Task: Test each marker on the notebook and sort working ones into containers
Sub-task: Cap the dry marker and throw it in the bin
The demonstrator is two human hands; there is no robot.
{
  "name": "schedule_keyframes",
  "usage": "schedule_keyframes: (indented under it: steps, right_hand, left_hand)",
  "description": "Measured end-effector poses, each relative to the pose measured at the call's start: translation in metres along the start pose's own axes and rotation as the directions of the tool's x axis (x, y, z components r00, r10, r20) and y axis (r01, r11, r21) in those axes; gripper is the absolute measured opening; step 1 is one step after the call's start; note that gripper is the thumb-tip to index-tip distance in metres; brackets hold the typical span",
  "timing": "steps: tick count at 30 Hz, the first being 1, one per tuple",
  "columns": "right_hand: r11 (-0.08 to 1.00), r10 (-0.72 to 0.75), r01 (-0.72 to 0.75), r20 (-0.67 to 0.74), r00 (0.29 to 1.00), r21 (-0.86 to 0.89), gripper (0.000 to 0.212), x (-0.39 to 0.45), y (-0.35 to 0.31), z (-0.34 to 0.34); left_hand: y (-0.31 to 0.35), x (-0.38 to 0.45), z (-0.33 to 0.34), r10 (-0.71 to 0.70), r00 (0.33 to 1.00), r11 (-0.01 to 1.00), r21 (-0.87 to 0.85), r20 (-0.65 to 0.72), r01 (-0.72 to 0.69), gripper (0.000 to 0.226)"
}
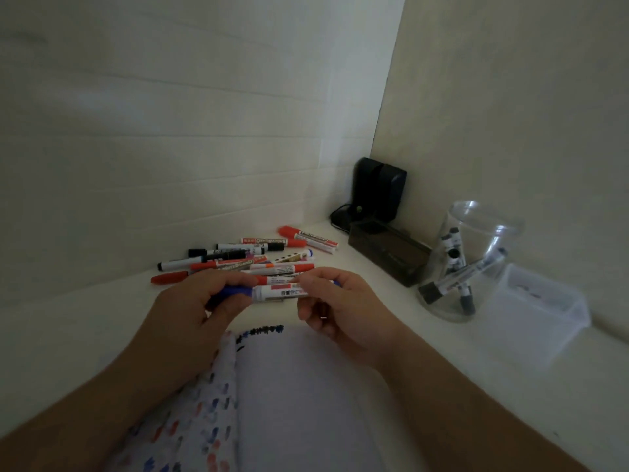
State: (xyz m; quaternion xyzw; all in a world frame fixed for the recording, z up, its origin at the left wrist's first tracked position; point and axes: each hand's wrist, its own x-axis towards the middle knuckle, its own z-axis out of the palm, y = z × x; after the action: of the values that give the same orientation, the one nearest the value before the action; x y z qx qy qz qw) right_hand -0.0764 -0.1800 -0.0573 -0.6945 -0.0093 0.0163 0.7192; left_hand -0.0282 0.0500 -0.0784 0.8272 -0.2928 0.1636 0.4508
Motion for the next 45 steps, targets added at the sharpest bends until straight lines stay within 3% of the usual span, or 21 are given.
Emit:
schedule_keyframes:
  steps: [3,8,13,16,21,24,25,27,29,31,36,40,43,45]
  right_hand:
    - [1.000,-0.003,0.003,0.010,1.000,0.009,0.032,-0.002,-0.002,0.002]
    - [0.964,-0.131,0.147,0.086,0.988,-0.221,0.015,-0.009,-0.002,0.006]
    - [0.961,-0.207,0.220,0.092,0.974,-0.168,0.008,-0.011,-0.001,0.012]
    - [0.979,-0.165,0.174,0.086,0.983,-0.106,0.007,-0.013,-0.005,0.009]
    - [0.993,-0.091,0.093,0.024,0.996,-0.073,0.008,-0.013,-0.012,-0.004]
    - [0.975,-0.059,0.104,-0.222,0.973,0.197,0.010,0.004,-0.018,-0.026]
    - [0.918,0.034,0.103,-0.334,0.942,0.383,0.012,0.014,-0.019,-0.037]
    - [0.694,0.239,0.188,-0.469,0.850,0.695,0.015,0.032,-0.020,-0.059]
    - [0.559,0.322,0.298,-0.534,0.782,0.774,0.021,0.048,-0.022,-0.072]
    - [0.506,0.343,0.381,-0.586,0.735,0.774,0.028,0.062,-0.022,-0.078]
    - [0.591,0.308,0.422,-0.676,0.669,0.688,0.033,0.080,-0.017,-0.082]
    - [0.624,0.257,0.395,-0.654,0.712,0.675,0.025,0.071,-0.012,-0.075]
    - [0.645,0.253,0.343,-0.614,0.748,0.683,0.036,0.066,-0.012,-0.070]
    - [0.667,0.250,0.322,-0.609,0.753,0.672,0.031,0.062,-0.013,-0.062]
  left_hand:
    - [0.002,-0.003,0.002,-0.046,0.999,0.996,-0.077,0.025,0.047,0.022]
    - [0.005,-0.003,0.002,-0.103,0.994,0.979,-0.174,0.037,0.108,0.025]
    - [0.016,-0.005,0.004,-0.128,0.991,0.974,-0.187,0.026,0.130,0.037]
    - [0.023,-0.001,0.008,-0.121,0.992,0.985,-0.120,0.042,0.125,0.040]
    - [0.029,0.007,0.013,-0.111,0.985,0.987,-0.104,0.131,0.125,0.024]
    - [0.023,0.012,0.015,-0.126,0.980,0.983,-0.117,0.152,0.144,0.037]
    - [0.016,0.014,0.014,-0.112,0.985,0.989,-0.085,0.133,0.124,0.042]
    - [-0.004,0.016,0.009,-0.095,0.992,0.994,0.064,0.087,0.089,0.036]
    - [-0.021,0.016,0.006,-0.086,0.994,0.966,0.248,0.066,0.067,0.028]
    - [-0.032,0.016,0.006,-0.092,0.992,0.929,0.366,0.085,0.055,0.038]
    - [-0.036,0.020,0.009,-0.100,0.984,0.897,0.442,0.148,0.025,0.035]
    - [-0.041,0.021,0.013,-0.051,0.991,0.913,0.408,0.121,-0.003,0.027]
    - [-0.044,0.020,0.016,-0.088,0.990,0.926,0.375,0.112,0.040,0.031]
    - [-0.043,0.020,0.015,-0.116,0.988,0.927,0.368,0.103,0.070,0.029]
